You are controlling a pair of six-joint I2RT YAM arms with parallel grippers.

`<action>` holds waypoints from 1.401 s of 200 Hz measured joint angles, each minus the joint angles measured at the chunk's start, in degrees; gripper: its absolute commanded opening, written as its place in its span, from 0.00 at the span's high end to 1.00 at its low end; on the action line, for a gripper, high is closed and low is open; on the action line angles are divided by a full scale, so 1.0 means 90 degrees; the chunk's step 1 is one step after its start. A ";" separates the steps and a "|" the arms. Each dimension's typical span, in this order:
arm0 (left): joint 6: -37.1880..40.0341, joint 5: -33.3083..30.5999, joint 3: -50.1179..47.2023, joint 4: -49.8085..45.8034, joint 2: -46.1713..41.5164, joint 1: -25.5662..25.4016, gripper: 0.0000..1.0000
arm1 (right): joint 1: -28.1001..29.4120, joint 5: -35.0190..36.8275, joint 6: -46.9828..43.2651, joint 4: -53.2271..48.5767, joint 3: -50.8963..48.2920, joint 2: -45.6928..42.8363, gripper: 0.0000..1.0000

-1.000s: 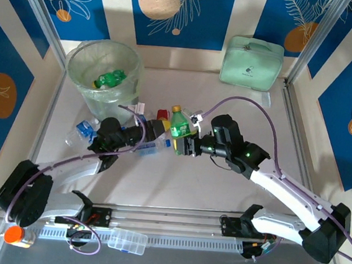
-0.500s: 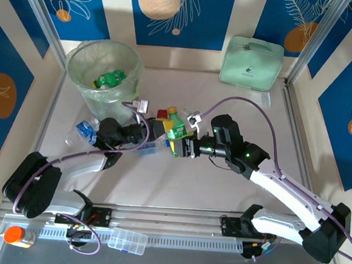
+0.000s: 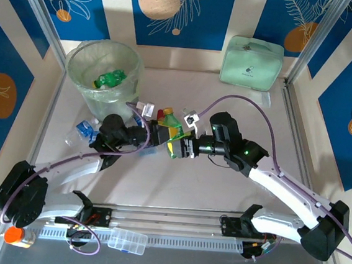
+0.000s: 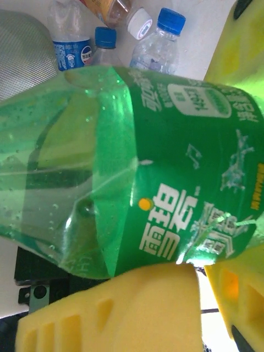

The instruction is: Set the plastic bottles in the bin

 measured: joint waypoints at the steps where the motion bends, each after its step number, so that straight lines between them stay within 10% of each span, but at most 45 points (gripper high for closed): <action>1: 0.0002 0.0000 0.0002 -0.0002 0.0000 0.0000 0.42 | 0.0000 -0.0002 -0.0005 0.0000 0.0000 0.0000 0.48; 100: 0.0301 -0.0206 0.0085 -0.0935 -0.0627 -0.0053 0.60 | 0.0090 0.0372 -0.0100 -0.0182 0.0024 -0.0039 0.04; 201: 0.1032 -0.1520 0.0185 -0.3181 -0.1676 -0.0032 1.00 | -0.0024 0.0918 -0.0097 -0.0432 0.0019 -0.0855 0.00; 280: 0.1800 -0.2582 0.2008 -0.5792 -0.1700 0.0474 1.00 | -0.0202 0.1222 -0.0068 -0.0653 0.0019 -0.1124 0.00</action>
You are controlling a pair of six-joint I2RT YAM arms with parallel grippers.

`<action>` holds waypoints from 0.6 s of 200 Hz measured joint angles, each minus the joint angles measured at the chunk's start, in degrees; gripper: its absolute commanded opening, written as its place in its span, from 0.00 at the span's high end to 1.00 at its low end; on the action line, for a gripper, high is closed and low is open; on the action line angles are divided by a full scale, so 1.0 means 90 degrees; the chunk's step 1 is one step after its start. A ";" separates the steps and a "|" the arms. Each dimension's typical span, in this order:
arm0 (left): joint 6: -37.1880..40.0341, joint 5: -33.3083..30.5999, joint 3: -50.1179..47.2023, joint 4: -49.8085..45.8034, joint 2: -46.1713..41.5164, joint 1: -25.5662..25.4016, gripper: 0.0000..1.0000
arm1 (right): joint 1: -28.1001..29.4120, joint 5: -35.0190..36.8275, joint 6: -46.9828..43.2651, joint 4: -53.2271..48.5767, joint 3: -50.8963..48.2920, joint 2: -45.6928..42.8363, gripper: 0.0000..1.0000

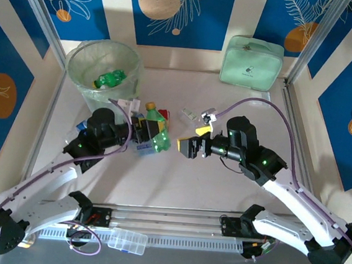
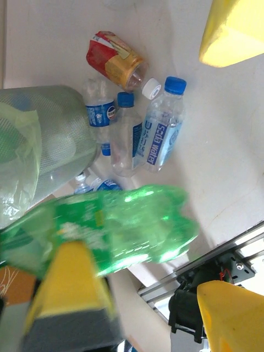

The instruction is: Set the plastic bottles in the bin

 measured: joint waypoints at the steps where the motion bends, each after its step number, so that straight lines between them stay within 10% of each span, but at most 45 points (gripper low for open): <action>1: 0.0012 -0.0012 0.0034 -0.0024 0.0005 0.0015 1.00 | -0.0002 0.0000 0.0000 -0.0002 0.0000 -0.0005 0.00; 120: -0.0546 -0.0967 0.3461 -0.1948 0.1719 0.2752 1.00 | -0.0398 0.0384 0.0046 -0.0614 0.0000 -0.0168 0.00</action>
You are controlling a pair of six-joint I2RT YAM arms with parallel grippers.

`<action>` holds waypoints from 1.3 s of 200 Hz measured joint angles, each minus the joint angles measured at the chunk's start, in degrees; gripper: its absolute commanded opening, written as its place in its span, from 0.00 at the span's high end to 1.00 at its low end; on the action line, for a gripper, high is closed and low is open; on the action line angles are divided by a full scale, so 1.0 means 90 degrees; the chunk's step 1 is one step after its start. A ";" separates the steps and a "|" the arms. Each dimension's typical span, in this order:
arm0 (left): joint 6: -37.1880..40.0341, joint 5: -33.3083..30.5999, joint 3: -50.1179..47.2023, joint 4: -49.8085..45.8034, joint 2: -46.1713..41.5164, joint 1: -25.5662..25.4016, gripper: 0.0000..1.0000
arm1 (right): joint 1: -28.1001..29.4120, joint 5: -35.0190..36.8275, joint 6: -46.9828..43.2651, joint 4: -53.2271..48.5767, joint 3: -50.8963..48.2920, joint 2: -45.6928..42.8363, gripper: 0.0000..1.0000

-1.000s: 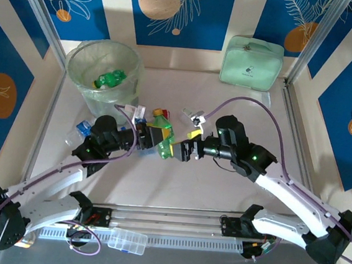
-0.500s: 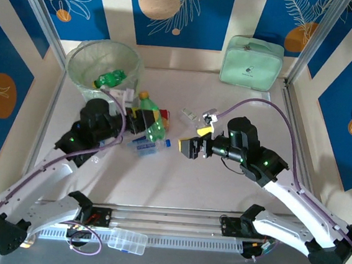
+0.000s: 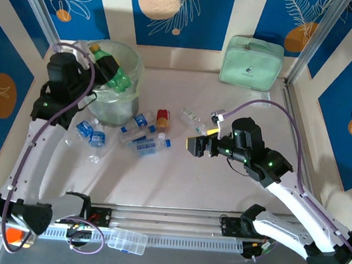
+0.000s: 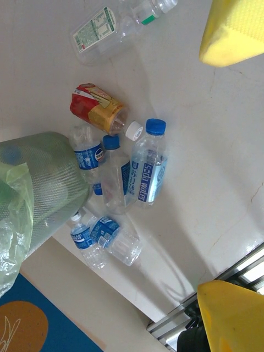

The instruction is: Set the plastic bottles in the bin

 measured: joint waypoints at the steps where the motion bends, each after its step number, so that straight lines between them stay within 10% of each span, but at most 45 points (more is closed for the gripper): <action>1: -0.0017 -0.0005 0.0032 -0.0002 0.0024 0.0015 1.00 | -0.0002 -0.0002 0.0000 0.0000 0.0000 0.0000 0.00; 105: 0.0017 -0.1579 0.2943 -0.2358 0.2295 0.0359 1.00 | -0.0046 -0.0012 0.0000 0.0010 -0.0056 0.0151 0.01; 260: 0.1333 -0.3002 0.3978 -0.3968 0.4563 0.0423 0.90 | -0.0049 -0.0053 0.0121 0.0095 -0.0221 0.0539 0.01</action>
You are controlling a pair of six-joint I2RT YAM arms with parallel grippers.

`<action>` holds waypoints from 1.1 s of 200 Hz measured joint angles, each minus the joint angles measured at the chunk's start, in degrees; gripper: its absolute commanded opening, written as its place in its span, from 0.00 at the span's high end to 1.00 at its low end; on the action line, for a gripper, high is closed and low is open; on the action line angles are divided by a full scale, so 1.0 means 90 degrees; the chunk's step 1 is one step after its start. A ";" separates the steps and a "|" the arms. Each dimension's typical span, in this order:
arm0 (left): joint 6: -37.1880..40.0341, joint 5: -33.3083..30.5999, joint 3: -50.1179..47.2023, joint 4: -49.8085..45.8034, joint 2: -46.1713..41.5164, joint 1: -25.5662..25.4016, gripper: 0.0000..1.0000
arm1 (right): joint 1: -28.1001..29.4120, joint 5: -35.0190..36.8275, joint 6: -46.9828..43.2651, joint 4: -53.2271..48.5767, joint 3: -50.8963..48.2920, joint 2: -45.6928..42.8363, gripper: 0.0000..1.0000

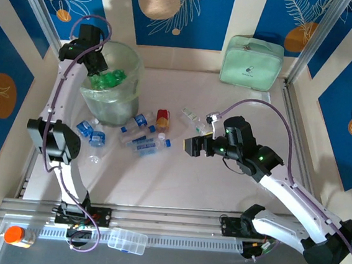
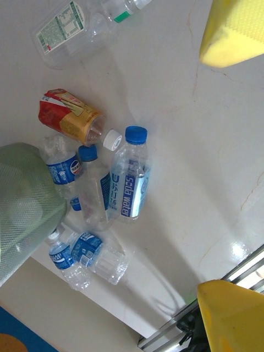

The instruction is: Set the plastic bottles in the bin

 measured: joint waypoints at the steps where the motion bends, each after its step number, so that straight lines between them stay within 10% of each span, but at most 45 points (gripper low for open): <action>1: 0.0012 -0.0007 0.0000 -0.0007 0.0010 0.0000 0.90 | 0.0000 0.0000 0.0000 0.0002 0.0000 0.0005 0.01; 30: 0.0095 -0.0027 0.0032 -0.0129 0.0138 0.0044 0.49 | 0.0000 0.0000 0.0000 0.0061 0.0000 0.0036 0.01; 100: 0.0041 0.0695 0.0243 -0.0141 0.0131 0.0070 0.19 | 0.0000 0.0002 -0.0002 0.0075 0.0000 0.0034 0.01; 220: 0.0095 0.1336 -0.0663 0.0214 -0.1914 -0.0342 0.25 | -0.0095 0.0073 -0.0007 -0.0141 0.0333 0.0032 0.03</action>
